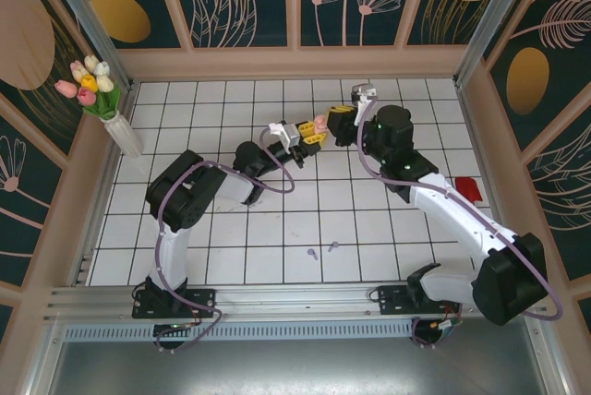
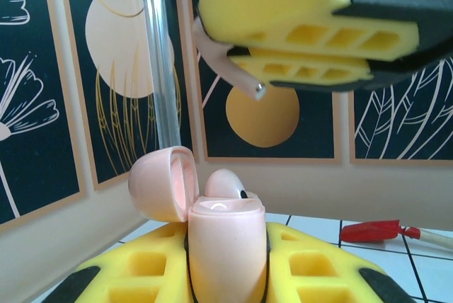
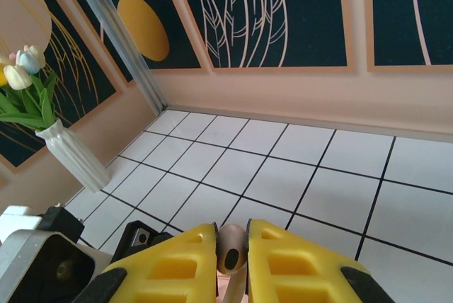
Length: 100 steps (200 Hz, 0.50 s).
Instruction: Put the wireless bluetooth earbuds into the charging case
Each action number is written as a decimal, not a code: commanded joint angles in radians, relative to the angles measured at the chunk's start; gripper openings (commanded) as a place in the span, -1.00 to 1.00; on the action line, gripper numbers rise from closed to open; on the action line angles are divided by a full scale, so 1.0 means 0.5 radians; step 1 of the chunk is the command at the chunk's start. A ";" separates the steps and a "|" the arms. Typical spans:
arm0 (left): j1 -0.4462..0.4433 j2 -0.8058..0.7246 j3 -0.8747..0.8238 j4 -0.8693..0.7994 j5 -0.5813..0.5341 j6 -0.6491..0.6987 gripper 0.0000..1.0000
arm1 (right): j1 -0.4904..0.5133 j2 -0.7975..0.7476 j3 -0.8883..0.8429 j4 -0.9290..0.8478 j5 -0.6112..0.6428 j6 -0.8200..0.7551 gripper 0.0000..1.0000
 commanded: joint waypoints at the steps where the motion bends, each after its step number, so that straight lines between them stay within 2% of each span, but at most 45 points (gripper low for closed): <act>1: -0.003 -0.017 0.106 0.237 0.019 -0.043 -1.00 | -0.012 -0.058 -0.049 0.201 -0.033 -0.004 -0.72; 41: -0.001 -0.073 0.154 0.077 0.036 0.095 -1.00 | -0.012 -0.137 -0.117 0.350 0.037 -0.015 -0.73; 100: -0.001 -0.094 0.215 -0.034 0.041 0.137 -1.00 | 0.025 -0.226 -0.247 0.643 0.140 -0.001 -0.74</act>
